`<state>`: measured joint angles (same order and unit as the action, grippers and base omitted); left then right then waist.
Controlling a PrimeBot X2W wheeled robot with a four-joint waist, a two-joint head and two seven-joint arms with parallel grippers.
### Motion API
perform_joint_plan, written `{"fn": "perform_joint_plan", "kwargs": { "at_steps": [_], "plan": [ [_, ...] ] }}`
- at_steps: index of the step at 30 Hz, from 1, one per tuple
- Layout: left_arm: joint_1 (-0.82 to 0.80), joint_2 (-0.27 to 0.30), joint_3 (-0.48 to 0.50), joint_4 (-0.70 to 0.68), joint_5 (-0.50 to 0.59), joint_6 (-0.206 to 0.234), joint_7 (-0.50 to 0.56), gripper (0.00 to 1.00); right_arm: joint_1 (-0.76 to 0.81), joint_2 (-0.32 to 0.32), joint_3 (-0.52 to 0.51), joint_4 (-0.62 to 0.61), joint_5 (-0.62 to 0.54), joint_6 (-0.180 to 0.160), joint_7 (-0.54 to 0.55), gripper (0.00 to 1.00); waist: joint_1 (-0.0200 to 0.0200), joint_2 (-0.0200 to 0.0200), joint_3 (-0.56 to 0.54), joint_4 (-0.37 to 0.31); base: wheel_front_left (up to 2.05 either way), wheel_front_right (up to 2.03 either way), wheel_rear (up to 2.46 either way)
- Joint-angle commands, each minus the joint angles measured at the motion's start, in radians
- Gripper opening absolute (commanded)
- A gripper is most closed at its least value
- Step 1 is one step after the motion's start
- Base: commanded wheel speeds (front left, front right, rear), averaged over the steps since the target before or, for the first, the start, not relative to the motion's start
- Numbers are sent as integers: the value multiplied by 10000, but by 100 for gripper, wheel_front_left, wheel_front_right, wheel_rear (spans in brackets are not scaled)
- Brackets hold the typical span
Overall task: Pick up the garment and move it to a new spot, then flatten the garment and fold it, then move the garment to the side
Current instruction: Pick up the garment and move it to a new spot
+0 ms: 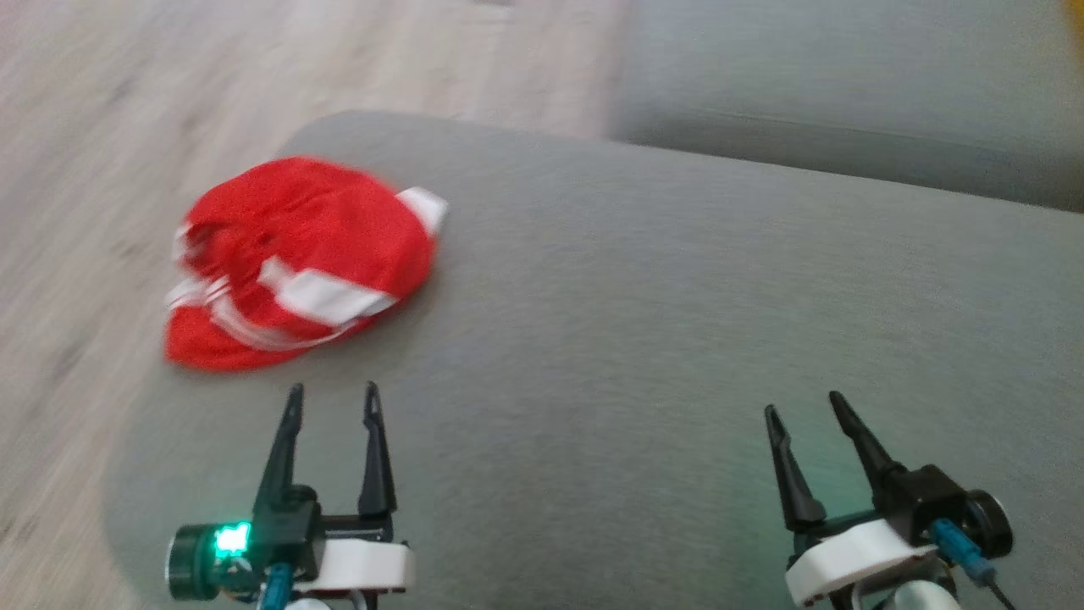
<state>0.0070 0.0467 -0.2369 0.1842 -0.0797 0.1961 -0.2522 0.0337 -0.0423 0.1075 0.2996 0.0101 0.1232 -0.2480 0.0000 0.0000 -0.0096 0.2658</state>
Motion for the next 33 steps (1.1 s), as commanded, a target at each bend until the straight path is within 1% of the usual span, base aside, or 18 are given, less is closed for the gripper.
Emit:
{"fn": "perform_joint_plan", "kwargs": {
  "at_steps": [1,4,8,13,16,19,23,26,27,30,33],
  "plan": [
    [-395,36,410,-414,-11,100,-95,100,-418,-79,95,-377,-87,75,-138,100,0,0,392,1263,0,0,0],
    [-381,36,562,-548,-16,186,-95,100,-486,-79,-76,-401,-174,75,-138,100,0,0,538,1954,0,0,0],
    [-387,36,704,-821,90,206,-95,100,-567,-79,-312,-440,-274,75,-138,100,0,0,764,2574,0,0,0],
    [-770,100,1152,-1268,568,195,-95,100,-927,-156,-452,-458,-582,75,-138,100,0,0,1324,2768,0,0,0],
    [-1358,189,1217,-1373,688,113,-95,100,-1126,-398,-668,-558,-693,75,-138,100,0,0,1844,2759,0,0,0],
    [-2290,303,1273,-1173,662,-117,-95,100,-1444,-766,-893,-687,-764,75,-138,100,0,0,2577,2608,0,0,0],
    [-3855,433,1214,-141,577,-638,-95,100,-1857,-1445,-1161,-868,-810,75,-138,100,0,0,3513,2411,0,0,0],
    [-4991,523,1172,1291,489,-1068,-95,100,-2058,-1897,-1228,-1003,-840,75,-138,100,0,0,4033,2187,0,0,0],
    [-4991,523,1172,1291,489,-1068,-95,100,-2058,-1897,-1228,-1003,-840,75,-138,100,0,0,4033,2187,0,0,0],
    [-6017,563,1300,3047,342,-1233,-95,100,-2241,-2177,-1271,-1112,-825,75,-138,100,0,0,4371,1896,0,0,0],
    [-6891,658,1448,4856,230,-1264,-95,100,-2348,-2330,-1265,-1213,-784,75,-138,100,0,0,4594,1595,0,0,0]
  ]
}}
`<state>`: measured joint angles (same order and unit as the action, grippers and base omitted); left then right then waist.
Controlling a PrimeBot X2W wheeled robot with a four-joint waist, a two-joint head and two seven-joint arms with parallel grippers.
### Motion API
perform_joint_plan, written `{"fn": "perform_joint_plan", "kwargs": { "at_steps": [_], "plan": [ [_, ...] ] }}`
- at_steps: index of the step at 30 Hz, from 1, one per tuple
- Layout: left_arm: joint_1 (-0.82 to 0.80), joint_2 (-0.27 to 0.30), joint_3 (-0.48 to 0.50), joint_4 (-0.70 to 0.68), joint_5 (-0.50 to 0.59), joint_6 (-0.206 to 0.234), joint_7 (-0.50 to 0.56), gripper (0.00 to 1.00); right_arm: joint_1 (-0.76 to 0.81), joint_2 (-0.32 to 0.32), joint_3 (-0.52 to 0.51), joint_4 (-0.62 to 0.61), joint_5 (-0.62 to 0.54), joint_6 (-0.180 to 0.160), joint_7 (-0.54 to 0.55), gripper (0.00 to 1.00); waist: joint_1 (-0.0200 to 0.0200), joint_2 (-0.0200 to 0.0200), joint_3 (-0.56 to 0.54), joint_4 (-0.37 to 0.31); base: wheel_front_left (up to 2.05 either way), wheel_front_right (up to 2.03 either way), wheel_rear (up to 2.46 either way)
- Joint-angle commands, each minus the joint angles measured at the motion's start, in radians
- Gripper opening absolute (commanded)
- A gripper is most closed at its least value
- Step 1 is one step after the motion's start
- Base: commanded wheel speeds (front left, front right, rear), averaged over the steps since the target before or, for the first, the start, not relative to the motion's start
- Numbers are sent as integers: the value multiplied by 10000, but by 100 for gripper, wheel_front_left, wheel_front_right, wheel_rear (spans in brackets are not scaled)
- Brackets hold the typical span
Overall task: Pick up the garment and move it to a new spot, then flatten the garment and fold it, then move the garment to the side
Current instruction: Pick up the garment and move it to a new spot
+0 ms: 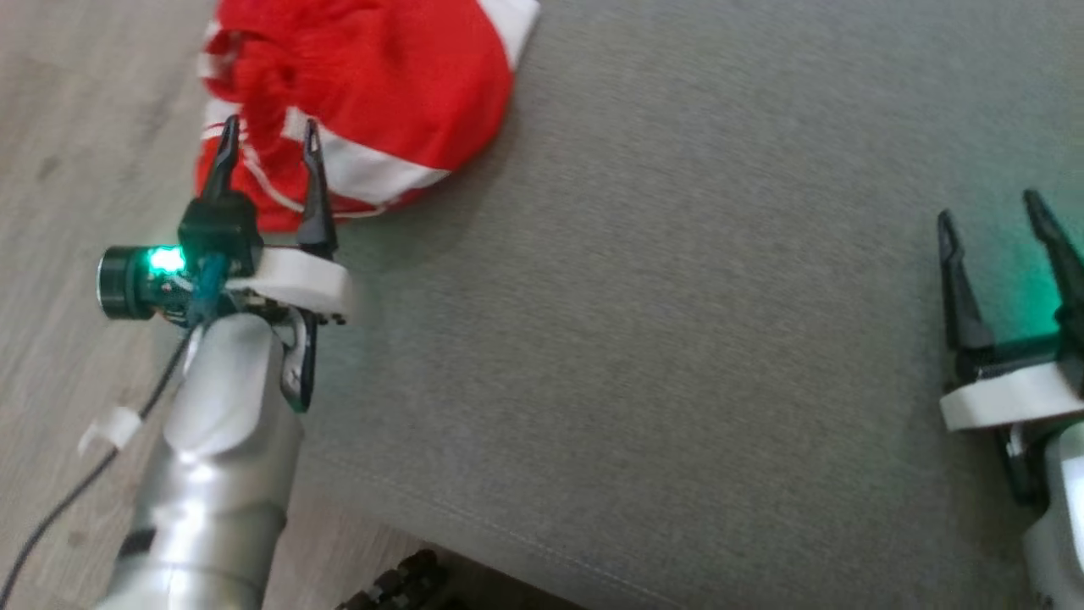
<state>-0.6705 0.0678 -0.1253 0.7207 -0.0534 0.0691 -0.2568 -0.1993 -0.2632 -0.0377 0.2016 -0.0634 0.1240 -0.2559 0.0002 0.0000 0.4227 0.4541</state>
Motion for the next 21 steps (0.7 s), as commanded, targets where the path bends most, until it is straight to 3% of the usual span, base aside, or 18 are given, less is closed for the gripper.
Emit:
{"fn": "perform_joint_plan", "kwargs": {
  "at_steps": [1,5,10,12,16,21],
  "plan": [
    [-379,475,401,38,-101,1,-49,100,-42,-147,182,-266,-43,67,-59,100,-2,0,347,-388,0,0,0],
    [-1140,602,467,1654,-201,-66,-49,100,-125,-199,143,-362,-10,67,-59,100,-2,0,602,-745,0,0,0],
    [-1565,748,453,2557,-189,-25,-49,100,-178,-236,47,-435,23,67,-59,100,-2,0,856,-997,0,0,0],
    [-1638,754,439,2722,-215,-77,-49,0,-165,-224,-3,-462,24,67,-59,100,-2,0,899,-1028,0,0,0],
    [-1617,819,342,2450,-183,-257,-49,0,-151,-106,-34,-402,41,67,-59,100,-2,0,768,-1087,0,0,0],
    [-1368,1068,188,609,82,-203,-49,0,-190,354,47,-227,109,67,-59,100,-2,0,92,-1260,0,0,0]
  ]
}}
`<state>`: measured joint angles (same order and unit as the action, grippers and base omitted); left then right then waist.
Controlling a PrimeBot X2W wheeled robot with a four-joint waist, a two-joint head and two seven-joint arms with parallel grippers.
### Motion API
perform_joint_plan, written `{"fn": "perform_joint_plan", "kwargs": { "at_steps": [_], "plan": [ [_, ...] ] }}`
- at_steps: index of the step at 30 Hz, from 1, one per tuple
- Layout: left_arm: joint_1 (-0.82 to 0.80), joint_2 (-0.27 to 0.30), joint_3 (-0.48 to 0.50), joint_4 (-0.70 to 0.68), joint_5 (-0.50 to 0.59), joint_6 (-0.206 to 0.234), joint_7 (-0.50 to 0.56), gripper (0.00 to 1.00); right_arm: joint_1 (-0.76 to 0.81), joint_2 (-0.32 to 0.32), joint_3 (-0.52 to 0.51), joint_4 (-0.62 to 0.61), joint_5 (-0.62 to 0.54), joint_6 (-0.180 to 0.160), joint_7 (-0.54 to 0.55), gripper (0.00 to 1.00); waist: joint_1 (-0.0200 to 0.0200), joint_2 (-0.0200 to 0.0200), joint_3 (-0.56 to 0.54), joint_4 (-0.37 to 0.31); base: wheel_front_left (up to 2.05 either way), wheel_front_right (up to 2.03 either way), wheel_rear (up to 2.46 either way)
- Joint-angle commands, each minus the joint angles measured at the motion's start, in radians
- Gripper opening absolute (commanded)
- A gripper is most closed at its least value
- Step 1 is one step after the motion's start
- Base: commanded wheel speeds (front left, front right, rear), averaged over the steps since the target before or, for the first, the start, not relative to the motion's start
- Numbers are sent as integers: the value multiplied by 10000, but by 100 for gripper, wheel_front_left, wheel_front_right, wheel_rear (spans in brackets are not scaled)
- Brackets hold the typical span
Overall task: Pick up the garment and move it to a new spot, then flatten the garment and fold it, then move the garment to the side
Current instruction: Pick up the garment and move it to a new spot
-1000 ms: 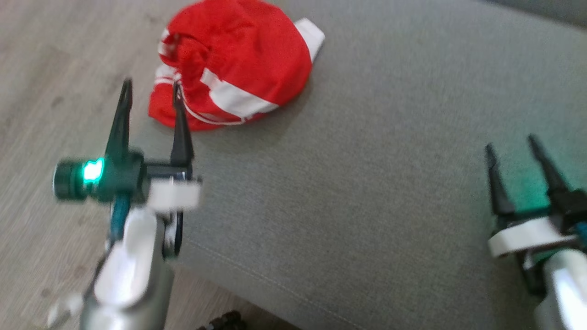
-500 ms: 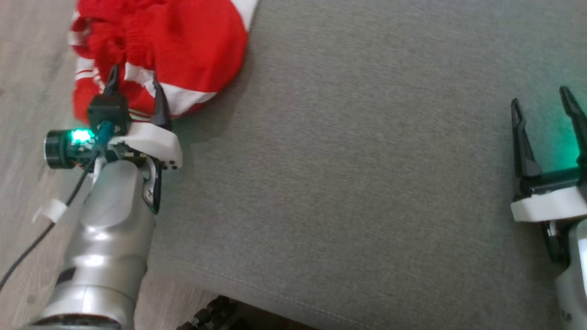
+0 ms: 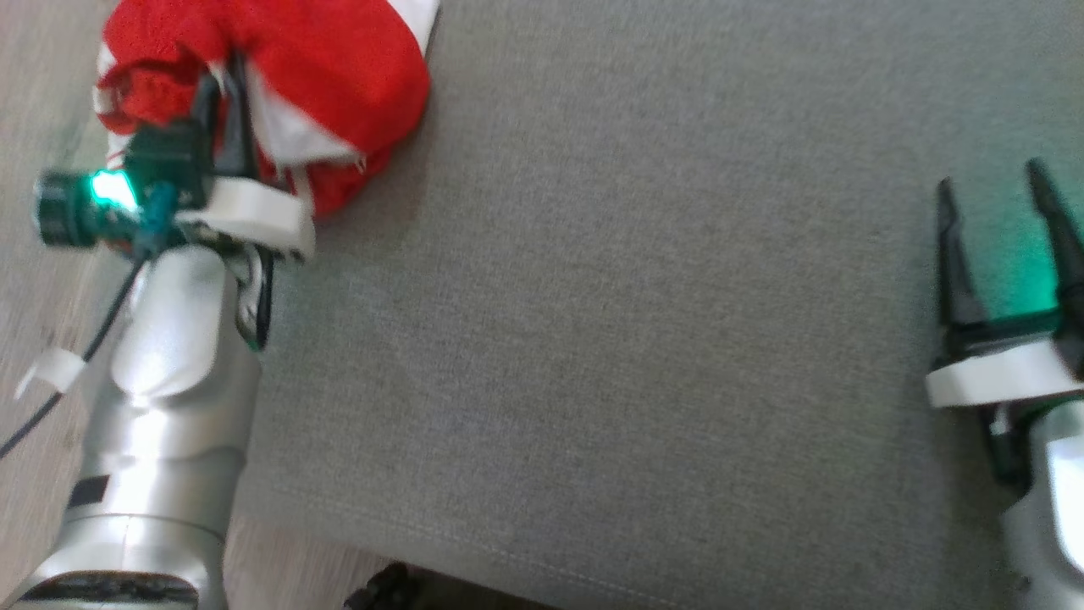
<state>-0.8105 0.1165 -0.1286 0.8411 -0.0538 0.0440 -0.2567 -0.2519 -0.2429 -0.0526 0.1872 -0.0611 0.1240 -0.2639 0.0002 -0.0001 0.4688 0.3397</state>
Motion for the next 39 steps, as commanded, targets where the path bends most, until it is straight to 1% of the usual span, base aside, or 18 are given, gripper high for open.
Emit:
{"fn": "perform_joint_plan", "kwargs": {
  "at_steps": [1,6,9,10,11,13,16,17,21,24,26,29,34,35,36,37,38,39],
  "plan": [
    [73,633,171,-1038,136,11,-51,0,344,270,215,-48,99,67,22,100,-2,1,-544,-171,0,0,0],
    [-85,916,-188,-3197,379,-362,-51,0,466,954,378,205,194,67,22,100,-2,1,-1776,-742,0,0,0],
    [-467,975,-463,-4273,402,-759,-51,0,632,1323,442,314,258,67,22,100,-2,1,-2565,-1340,0,0,0],
    [-625,955,-584,-4568,370,-935,-49,0,714,1437,467,329,268,67,22,100,-2,1,-2825,-1586,0,0,0],
    [-996,879,-863,-5032,248,-1249,111,0,869,1630,488,318,297,67,22,100,-2,1,-3286,-2141,0,0,0],
    [-1394,773,-1188,-5394,167,-1432,415,0,994,1769,527,285,318,67,22,100,-2,1,-3687,-2777,0,0,0],
    [-1948,578,-1525,-5641,21,-1552,671,0,1162,1879,659,267,366,67,22,100,-2,1,-4193,-3823,0,0,0],
    [-1948,578,-1525,-5641,21,-1552,671,0,1162,1879,659,267,366,67,22,100,-2,1,-4193,-3823,0,0,0],
    [-2472,103,-1652,-5353,-453,-1602,901,0,1350,1918,894,119,635,67,22,100,-2,1,-4453,-5199,0,0,0],
    [-2636,-257,-1708,-4772,-990,-1614,1203,0,1367,1922,1074,-63,945,67,22,100,-2,1,-4277,-6088,0,0,0],
    [-2573,-439,-1864,-4311,-1322,-1620,1292,0,1386,1923,1120,-186,1144,67,22,100,-2,1,-4066,-6531,0,0,0],
    [-2119,-577,-2394,-3569,-1525,-1616,1255,0,1341,1924,1337,-242,1484,67,22,100,-2,1,-3607,-7113,0,0,0],
    [-310,-653,-3866,-2141,-1913,-1632,695,0,1101,1925,1714,-229,1969,67,22,100,-2,1,-2818,-7599,0,0,0],
    [114,-656,-4235,-1917,-2083,-1637,552,32,1043,1925,1787,-233,2031,67,22,100,-2,1,-2690,-7648,0,0,0],
    [499,-657,-4641,-1759,-2248,-1654,398,100,987,1925,1851,-242,2080,67,22,100,-2,1,-2581,-7672,0,0,0],
    [803,-658,-5004,-1722,-2373,-1673,208,100,936,1925,1895,-248,2132,67,22,100,-2,1,-2480,-7661,0,0,0],
    [1109,-659,-5150,-1643,-2572,-1656,92,100,891,1925,1911,-267,2187,67,22,100,-2,1,-2423,-7625,0,0,0],
    [1363,-659,-5255,-1629,-2674,-1515,16,100,866,1925,1873,-307,2226,67,22,100,-2,1,-2393,-7539,0,0,0]
  ]
}}
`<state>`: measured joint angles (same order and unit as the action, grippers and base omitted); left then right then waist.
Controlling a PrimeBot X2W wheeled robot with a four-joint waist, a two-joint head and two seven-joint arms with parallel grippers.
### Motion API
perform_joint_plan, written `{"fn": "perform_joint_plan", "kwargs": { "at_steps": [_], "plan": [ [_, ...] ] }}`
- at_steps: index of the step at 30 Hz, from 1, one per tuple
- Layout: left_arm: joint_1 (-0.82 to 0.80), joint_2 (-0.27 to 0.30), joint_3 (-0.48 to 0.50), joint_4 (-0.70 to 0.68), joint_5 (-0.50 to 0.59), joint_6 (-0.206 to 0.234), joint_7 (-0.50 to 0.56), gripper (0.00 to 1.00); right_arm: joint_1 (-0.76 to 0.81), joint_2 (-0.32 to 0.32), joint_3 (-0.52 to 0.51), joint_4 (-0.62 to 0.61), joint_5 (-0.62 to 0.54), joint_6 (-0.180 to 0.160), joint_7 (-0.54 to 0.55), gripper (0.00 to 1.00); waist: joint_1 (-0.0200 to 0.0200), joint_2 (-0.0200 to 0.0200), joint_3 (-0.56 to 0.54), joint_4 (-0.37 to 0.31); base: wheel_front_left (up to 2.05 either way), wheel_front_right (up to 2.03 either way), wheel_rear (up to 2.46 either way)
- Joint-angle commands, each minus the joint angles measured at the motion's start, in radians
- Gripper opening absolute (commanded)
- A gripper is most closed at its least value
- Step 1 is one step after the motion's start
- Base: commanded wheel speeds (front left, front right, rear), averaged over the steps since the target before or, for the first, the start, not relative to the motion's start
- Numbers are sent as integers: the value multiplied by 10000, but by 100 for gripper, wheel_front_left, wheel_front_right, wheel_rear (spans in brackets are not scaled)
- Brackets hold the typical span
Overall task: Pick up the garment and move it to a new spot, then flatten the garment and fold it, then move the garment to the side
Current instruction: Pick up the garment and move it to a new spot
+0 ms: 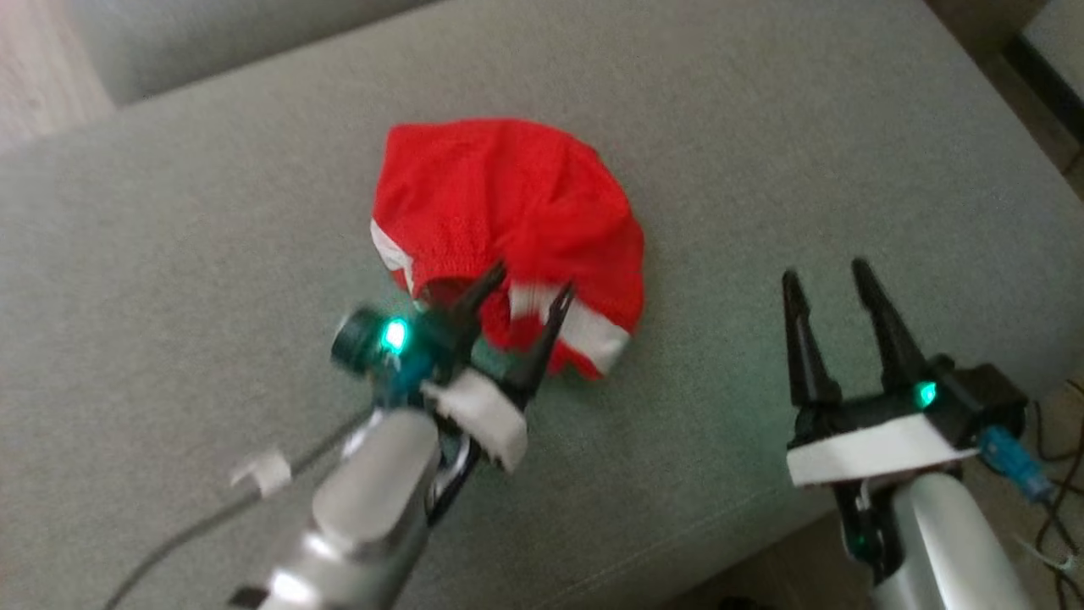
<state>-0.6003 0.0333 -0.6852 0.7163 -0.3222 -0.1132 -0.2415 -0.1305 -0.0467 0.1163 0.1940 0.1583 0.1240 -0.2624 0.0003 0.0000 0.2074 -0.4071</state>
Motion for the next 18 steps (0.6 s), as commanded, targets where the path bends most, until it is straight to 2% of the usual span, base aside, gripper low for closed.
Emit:
{"fn": "perform_joint_plan", "kwargs": {
  "at_steps": [1,4,9,14,18],
  "plan": [
    [-507,173,292,-556,-81,303,-179,100,-352,-36,143,-421,18,67,6,100,-3,0,245,67,0,0,0],
    [350,172,319,-1649,-65,934,-196,100,-267,-36,-122,-486,-106,67,6,100,-3,0,160,697,0,0,0],
    [1916,172,758,-3114,1154,2132,-200,100,118,-36,-447,-448,-575,67,6,100,-3,0,-483,2000,0,0,0],
    [3621,186,2002,-4838,1810,3012,-201,100,721,-36,-773,-306,-876,67,6,100,-3,0,-1279,3162,0,0,0],
    [4867,230,2962,-6029,2316,3539,-201,100,1165,-36,-816,-317,-748,67,6,100,-3,0,-1749,3704,0,0,0]
  ]
}}
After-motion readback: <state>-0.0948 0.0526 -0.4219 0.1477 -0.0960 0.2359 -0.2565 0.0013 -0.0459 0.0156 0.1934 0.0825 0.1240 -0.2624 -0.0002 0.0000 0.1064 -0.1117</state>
